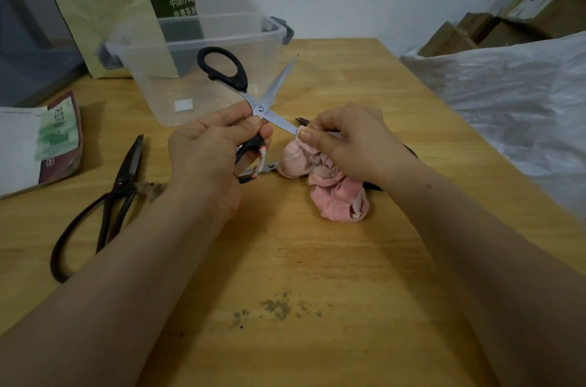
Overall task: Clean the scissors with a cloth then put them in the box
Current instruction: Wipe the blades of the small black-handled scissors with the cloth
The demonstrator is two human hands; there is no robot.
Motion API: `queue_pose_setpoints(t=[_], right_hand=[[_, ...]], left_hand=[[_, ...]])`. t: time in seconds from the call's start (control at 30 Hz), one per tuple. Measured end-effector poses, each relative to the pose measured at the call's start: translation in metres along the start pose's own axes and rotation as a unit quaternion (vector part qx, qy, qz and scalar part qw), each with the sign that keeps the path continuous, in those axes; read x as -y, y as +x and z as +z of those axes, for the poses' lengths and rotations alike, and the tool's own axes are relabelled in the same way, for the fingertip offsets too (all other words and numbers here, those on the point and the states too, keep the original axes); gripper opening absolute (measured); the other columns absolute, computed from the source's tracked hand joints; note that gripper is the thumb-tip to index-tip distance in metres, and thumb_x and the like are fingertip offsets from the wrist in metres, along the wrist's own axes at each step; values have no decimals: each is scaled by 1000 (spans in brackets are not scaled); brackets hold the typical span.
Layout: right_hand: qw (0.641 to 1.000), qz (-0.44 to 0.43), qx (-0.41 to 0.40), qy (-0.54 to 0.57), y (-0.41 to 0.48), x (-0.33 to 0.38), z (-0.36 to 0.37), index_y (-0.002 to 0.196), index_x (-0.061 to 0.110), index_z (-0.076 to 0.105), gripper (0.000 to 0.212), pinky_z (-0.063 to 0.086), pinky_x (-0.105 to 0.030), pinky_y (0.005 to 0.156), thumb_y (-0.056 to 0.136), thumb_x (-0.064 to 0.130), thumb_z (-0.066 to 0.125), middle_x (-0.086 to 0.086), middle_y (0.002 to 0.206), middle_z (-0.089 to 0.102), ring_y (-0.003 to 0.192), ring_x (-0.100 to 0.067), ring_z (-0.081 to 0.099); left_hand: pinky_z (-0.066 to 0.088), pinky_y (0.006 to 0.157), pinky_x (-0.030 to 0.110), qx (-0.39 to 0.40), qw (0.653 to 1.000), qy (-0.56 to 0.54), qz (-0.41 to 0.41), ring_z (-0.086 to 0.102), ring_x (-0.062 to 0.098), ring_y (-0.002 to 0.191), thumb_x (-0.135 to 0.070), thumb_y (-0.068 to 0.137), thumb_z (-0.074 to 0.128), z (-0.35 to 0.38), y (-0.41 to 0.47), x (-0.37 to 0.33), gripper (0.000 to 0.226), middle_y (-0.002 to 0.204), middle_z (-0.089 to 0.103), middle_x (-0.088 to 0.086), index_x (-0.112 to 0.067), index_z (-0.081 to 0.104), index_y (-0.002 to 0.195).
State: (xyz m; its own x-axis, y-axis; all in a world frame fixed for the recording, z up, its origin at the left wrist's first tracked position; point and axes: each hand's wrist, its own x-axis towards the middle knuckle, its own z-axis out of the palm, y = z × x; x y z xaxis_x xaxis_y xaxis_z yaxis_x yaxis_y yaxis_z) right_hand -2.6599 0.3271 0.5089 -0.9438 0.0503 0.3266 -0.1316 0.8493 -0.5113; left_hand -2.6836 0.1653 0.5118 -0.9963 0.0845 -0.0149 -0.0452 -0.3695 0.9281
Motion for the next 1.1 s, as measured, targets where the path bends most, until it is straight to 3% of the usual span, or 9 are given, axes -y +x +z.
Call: queue_pose_setpoints(t=[0.2, 0.37, 0.43, 0.5, 0.57, 0.67, 0.8, 0.93, 1.1], right_hand=[[999, 0, 10, -30, 0, 0, 0, 94, 19, 67, 29, 23, -25, 92, 96, 40, 48, 7, 77, 57, 90, -8, 46], [995, 17, 28, -94, -3, -8, -2, 87, 18, 67, 31, 22, -26, 87, 96, 41, 47, 6, 73, 58, 91, -16, 51], [998, 40, 1, -49, -4, -12, -3, 75, 26, 63, 25, 27, -29, 92, 93, 41, 54, 8, 78, 64, 94, -15, 56], [995, 58, -51, 60, -2, -10, -5, 70, 32, 61, 18, 40, -35, 93, 87, 37, 64, 15, 77, 63, 91, -13, 59], [985, 73, -95, 127, -1, -7, -8, 75, 31, 66, 10, 45, -26, 78, 85, 30, 69, 17, 77, 61, 80, -5, 57], [980, 78, -159, 95, -1, -13, -19, 89, 19, 72, 8, 39, -16, 64, 87, 24, 67, 18, 79, 53, 68, -1, 48], [969, 110, -210, 74, -1, -19, -29, 97, 14, 72, 16, 53, -38, 79, 89, 24, 64, 10, 82, 60, 80, -10, 57], [978, 40, -201, 28, -5, -6, -25, 104, 17, 72, 18, 48, -30, 80, 90, 24, 63, 7, 94, 63, 82, -9, 54], [989, -21, -134, 62, -11, 14, -5, 96, 20, 74, 12, 52, -31, 80, 84, 21, 70, 7, 89, 68, 79, -6, 60]], left_hand=[[53, 57, 22, -15, 1000, -10, 6, 62, 18, 59, 6, 83, 61, -1, 1, -1, 17, 60, 66, 7, -9, 67, 83], [45, 48, 18, -32, 999, -4, 14, 58, 12, 61, 0, 87, 56, -14, 18, -12, 25, 60, 62, -1, -18, 57, 69], [43, 48, 17, -43, 999, -22, 19, 58, 10, 63, -1, 90, 51, -22, 28, -17, 27, 64, 59, -1, -19, 52, 70], [46, 51, 19, -38, 999, -25, 12, 63, 13, 64, 0, 89, 55, -21, 24, -10, 20, 69, 63, 3, -16, 61, 80], [46, 49, 19, -5, 1000, -3, 10, 64, 16, 65, 4, 86, 58, -13, 15, -1, 16, 70, 66, 8, -10, 66, 91], [43, 43, 17, 23, 999, 26, -9, 62, 19, 66, 7, 85, 56, -6, 7, 2, 19, 70, 66, 12, -8, 66, 91], [38, 42, 22, 71, 995, 62, -28, 54, 23, 60, 12, 78, 55, -2, 3, 3, 26, 70, 62, 17, -9, 69, 84], [51, 48, 23, 92, 992, 80, -35, 64, 24, 67, 20, 80, 48, 3, -2, 8, 36, 77, 70, 15, -3, 67, 101], [42, 41, 15, 111, 991, 66, -25, 65, 21, 64, 22, 79, 52, 6, -7, 11, 43, 85, 71, 16, 2, 60, 116]])
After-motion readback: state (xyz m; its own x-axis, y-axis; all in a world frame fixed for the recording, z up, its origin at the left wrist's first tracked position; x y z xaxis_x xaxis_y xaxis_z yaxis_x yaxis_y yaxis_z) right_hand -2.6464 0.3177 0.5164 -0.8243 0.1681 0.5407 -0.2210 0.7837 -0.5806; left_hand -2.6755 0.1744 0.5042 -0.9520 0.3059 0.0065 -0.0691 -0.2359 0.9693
